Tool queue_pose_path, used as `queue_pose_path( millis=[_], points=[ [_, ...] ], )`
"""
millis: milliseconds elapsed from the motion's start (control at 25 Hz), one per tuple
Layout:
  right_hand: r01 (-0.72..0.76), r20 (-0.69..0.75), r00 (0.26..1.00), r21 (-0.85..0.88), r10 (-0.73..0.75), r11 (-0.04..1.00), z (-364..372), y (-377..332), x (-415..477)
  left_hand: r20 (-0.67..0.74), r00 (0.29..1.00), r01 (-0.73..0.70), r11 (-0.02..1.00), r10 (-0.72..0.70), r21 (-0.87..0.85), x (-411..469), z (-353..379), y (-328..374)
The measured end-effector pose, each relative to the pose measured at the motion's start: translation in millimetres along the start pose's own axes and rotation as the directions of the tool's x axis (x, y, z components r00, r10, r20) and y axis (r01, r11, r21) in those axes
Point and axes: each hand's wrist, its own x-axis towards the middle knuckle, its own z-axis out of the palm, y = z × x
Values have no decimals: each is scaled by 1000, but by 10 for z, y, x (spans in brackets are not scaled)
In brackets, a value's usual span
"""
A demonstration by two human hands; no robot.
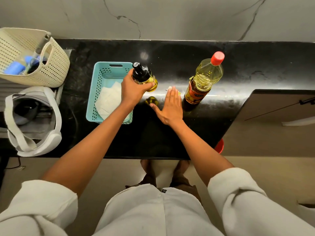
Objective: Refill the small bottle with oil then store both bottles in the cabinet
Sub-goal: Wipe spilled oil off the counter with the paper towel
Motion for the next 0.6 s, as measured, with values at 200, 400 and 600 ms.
queue_pose_path(
  millis=[200,400,600],
  points=[
    [196,83,978,-59,-190,979,165,-464,-176,-34,999,-8,1000,8,0,45,-7,36],
    [182,6,983,-152,-183,971,277,168,-709,-14,1000,-1,1000,1,5,27,-10,59],
    [-12,7,1000,-60,12,998,82,-198,-74,-38,999,24,1000,-23,15,-57,55,-3]
  ],
)
